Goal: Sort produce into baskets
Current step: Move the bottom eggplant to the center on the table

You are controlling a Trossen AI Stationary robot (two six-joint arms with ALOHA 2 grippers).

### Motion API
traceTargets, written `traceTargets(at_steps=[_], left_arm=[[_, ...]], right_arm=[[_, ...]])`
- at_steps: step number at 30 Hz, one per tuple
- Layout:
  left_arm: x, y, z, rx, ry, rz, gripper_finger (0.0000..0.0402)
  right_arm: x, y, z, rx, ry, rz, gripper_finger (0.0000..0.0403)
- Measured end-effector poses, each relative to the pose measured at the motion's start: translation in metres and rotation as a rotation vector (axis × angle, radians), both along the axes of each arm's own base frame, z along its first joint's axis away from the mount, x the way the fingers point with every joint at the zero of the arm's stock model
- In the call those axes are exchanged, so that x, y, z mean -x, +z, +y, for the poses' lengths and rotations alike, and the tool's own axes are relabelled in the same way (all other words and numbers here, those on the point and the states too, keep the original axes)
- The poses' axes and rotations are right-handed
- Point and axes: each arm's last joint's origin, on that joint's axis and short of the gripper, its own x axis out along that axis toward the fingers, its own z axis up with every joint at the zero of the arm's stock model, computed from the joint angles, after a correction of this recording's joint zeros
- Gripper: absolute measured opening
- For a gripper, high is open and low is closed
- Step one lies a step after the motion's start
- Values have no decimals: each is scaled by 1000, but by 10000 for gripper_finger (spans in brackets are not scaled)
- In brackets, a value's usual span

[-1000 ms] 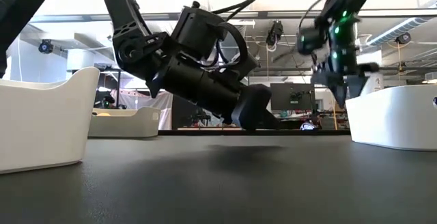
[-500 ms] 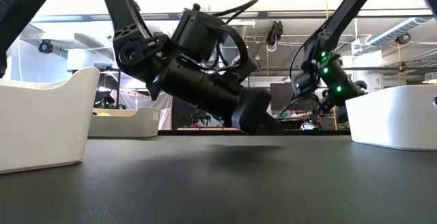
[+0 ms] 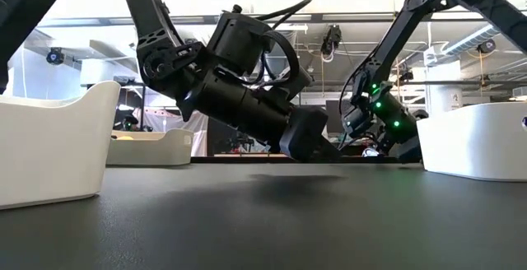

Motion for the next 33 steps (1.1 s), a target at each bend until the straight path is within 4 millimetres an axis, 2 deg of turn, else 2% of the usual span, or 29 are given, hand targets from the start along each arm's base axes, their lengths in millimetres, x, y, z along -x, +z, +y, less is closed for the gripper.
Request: traceTargets(at_steps=[7,12,16,20,23,27,33], left_arm=[[0,0,0,0,0,0,109],[0,0,0,-1,0,0,110],[0,0,0,-1,0,0,110],[0,0,0,-1,0,0,110],[0,0,0,-1,0,-1,110],[0,0,0,-1,0,-1,110],[0,0,0,0,0,-4,110]], right_arm=[[1,-4,-8,20,-67,19,99],[-4,8,-2,-10,-147,-5,58],[-16,21,13,-128,-232,-149,35],[-27,41,25,-214,-199,-306,27],[-30,56,28,-147,-135,-348,27],[-25,66,22,42,-101,-265,27],[-7,57,4,190,-189,-139,27]])
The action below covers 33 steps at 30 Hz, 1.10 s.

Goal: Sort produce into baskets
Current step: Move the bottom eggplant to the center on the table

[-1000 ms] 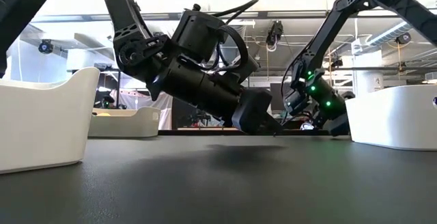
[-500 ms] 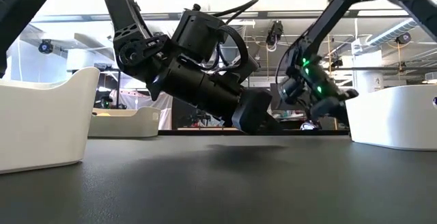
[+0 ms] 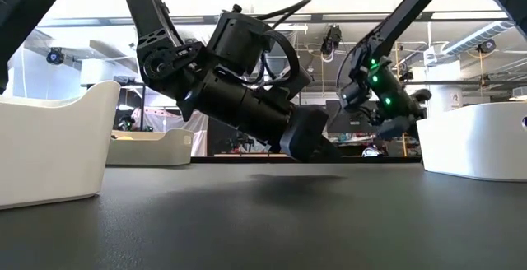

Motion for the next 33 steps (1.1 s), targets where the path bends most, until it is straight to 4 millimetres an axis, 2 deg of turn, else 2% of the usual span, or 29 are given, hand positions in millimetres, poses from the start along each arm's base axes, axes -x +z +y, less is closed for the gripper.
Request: traceTargets(at_steps=[6,14,18,22,33], left_arm=[[0,0,0,0,0,-1,110],[0,1,1,-22,27,-1,110],[2,-1,2,-35,56,5,110],[3,-1,2,-37,61,4,110],[2,0,2,-36,63,-7,110]], right_arm=[[17,-18,-18,102,-163,69,27],[18,-52,-21,8,-192,128,27],[9,-60,-15,-40,-173,119,27],[-5,-58,-4,-41,-111,109,27],[-50,-54,39,-112,-30,-9,27]])
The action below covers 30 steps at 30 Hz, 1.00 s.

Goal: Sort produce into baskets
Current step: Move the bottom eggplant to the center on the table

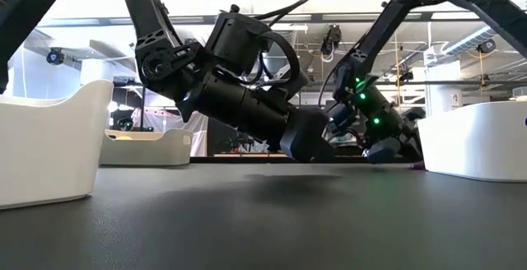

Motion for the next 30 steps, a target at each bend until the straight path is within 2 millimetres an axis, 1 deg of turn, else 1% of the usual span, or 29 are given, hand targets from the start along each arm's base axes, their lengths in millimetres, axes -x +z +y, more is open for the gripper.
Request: traceTargets(at_steps=[6,9,12,15,18,23,26,30], left_arm=[[0,0,0,0,0,-2,110],[0,0,0,0,0,-2,110],[0,0,0,0,0,-2,110],[0,0,0,0,0,-2,110],[0,1,0,0,0,-4,110],[0,1,0,0,0,-4,110],[0,1,0,0,0,-4,110],[0,1,0,0,0,-4,110]], right_arm=[[-19,0,24,-15,74,-14,27],[-23,1,31,-29,109,-11,27],[-21,3,33,-56,101,19,27],[-14,7,36,-89,59,84,27],[-11,8,36,-97,10,100,27],[-16,5,43,-231,-83,-16,27],[-24,2,47,-261,-50,-88,27],[-33,4,54,-243,-9,-115,27]])
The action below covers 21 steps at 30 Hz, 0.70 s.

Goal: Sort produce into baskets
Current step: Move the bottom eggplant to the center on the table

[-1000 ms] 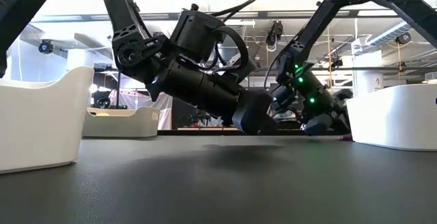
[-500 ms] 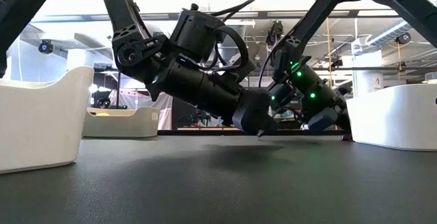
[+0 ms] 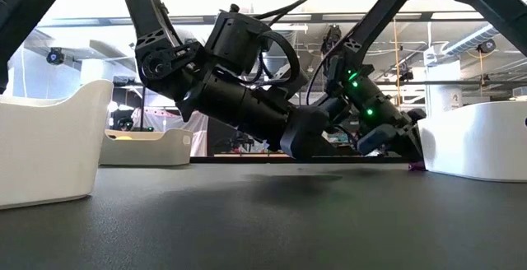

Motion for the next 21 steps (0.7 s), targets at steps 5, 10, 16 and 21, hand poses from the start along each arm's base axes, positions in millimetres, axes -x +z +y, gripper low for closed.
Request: traceTargets(at_steps=[5,10,16,21], left_arm=[[0,0,0,0,0,-3,110],[0,1,-1,1,-4,-15,110],[0,1,-2,1,-4,-15,110],[0,1,-2,1,-4,-15,110]], right_arm=[[-12,4,8,18,41,-35,27],[-28,11,15,31,71,-95,27],[-42,22,19,32,99,-158,27],[-35,24,14,39,98,-100,27]])
